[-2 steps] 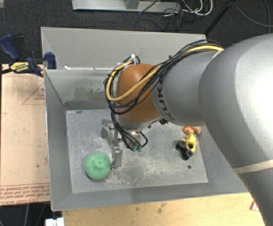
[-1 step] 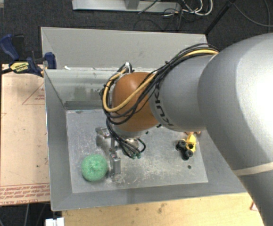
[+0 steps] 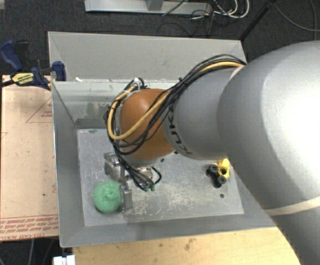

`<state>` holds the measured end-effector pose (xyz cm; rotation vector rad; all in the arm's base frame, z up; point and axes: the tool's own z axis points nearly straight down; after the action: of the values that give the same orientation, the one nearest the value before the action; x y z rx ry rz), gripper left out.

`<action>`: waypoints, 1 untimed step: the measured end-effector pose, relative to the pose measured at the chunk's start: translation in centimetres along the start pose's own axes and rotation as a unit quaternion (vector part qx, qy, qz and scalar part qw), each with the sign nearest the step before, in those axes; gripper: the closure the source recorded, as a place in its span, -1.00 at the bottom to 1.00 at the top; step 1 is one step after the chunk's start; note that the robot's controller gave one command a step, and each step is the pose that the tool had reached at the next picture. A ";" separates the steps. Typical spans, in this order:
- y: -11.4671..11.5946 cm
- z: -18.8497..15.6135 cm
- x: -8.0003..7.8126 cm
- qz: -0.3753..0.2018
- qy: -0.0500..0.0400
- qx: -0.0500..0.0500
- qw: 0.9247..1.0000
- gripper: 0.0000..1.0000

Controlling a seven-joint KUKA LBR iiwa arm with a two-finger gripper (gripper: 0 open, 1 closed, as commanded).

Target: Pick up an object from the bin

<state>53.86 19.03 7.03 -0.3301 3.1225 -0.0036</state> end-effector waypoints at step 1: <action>3.6 0.1 2.4 -0.064 0.001 -0.002 0.998 1.00</action>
Offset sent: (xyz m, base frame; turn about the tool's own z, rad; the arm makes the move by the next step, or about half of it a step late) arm 0.0000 0.0000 0.0000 0.0000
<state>50.75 22.00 6.96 -0.5305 3.0964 0.0025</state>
